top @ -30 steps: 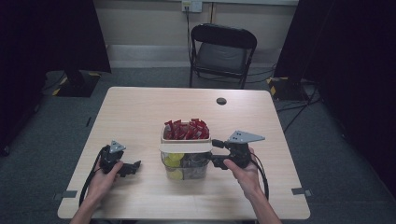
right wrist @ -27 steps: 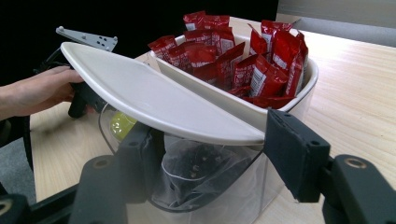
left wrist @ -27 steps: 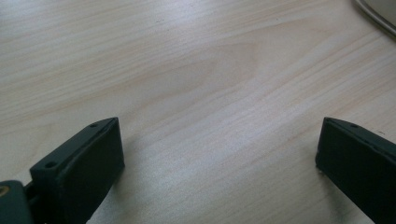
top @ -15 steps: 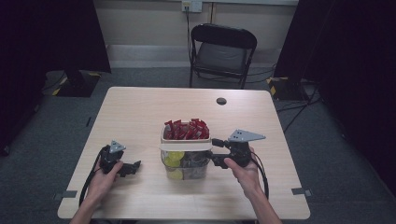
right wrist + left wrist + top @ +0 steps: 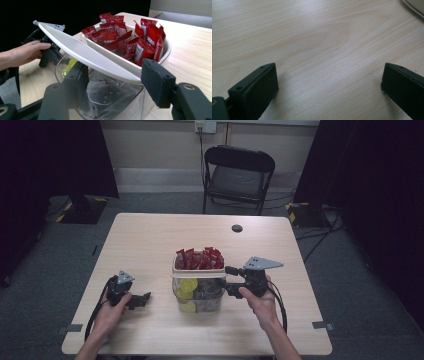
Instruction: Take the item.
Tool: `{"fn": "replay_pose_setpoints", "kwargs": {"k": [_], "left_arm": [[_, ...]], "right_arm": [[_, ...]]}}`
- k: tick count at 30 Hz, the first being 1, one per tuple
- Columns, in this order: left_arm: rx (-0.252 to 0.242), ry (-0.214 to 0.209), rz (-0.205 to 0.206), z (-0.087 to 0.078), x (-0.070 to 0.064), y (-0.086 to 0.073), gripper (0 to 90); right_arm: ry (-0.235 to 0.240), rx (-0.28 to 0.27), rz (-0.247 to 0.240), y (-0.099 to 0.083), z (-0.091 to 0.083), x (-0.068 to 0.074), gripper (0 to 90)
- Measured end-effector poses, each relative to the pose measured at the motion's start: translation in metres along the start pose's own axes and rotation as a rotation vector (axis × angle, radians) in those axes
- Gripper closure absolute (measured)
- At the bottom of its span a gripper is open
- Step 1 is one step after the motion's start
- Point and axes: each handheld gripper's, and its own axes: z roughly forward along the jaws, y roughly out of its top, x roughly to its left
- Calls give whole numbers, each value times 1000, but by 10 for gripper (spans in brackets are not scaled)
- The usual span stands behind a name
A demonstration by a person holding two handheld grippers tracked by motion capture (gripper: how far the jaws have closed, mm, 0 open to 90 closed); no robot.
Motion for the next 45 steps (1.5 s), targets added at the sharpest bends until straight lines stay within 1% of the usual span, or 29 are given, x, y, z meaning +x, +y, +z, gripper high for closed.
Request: {"fn": "replay_pose_setpoints", "kwargs": {"k": [3, 7, 8, 18, 20, 23, 45], "left_arm": [[-1, -1, -4, 0, 0, 0, 3], [1, 1, 3, 0, 0, 0, 3], [-1, 0, -3, 0, 0, 0, 3], [2, 1, 1, 0, 0, 0, 3], [-1, -1, -4, 0, 0, 0, 3], [1, 1, 3, 0, 0, 0, 3], [0, 0, -2, 0, 0, 0, 3]], "right_arm": [[5, -3, -1, 1, 2, 0, 399], [10, -3, 2, 2, 2, 0, 400], [10, -3, 1, 2, 2, 0, 401], [7, -4, 3, 2, 1, -1, 411], [7, -5, 5, 2, 1, -1, 413], [8, -5, 2, 2, 1, -1, 416], [7, -9, 3, 2, -1, 0, 424]]}}
